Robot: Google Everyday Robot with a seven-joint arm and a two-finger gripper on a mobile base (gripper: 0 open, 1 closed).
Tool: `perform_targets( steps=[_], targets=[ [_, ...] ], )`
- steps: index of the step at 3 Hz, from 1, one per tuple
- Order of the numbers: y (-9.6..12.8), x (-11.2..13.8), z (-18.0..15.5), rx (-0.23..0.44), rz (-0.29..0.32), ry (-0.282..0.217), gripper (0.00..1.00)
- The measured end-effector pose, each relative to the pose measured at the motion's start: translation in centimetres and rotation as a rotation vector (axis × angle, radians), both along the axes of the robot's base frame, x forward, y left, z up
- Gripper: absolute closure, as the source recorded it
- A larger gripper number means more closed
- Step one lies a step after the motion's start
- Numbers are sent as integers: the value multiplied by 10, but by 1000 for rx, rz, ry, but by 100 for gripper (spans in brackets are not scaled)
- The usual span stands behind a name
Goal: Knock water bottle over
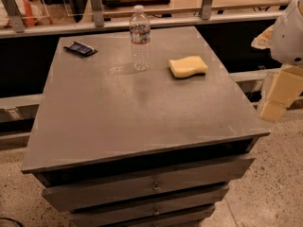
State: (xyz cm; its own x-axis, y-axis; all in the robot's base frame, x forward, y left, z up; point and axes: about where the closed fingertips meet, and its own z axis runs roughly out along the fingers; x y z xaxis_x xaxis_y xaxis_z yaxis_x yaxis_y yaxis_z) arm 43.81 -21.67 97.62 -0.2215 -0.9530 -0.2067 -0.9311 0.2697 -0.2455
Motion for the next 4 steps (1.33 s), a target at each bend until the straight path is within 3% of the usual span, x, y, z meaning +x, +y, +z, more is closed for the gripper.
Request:
perform_targets(
  steps=[1,2,3,4],
  targets=[
    [0,0,0,0,0,0,0],
    [-5,3,2,72,-40,-25,0],
    [-25,8,-13,225,-93,-77,0],
    [-38,22,-22,407,-120,-198,0]
  ],
)
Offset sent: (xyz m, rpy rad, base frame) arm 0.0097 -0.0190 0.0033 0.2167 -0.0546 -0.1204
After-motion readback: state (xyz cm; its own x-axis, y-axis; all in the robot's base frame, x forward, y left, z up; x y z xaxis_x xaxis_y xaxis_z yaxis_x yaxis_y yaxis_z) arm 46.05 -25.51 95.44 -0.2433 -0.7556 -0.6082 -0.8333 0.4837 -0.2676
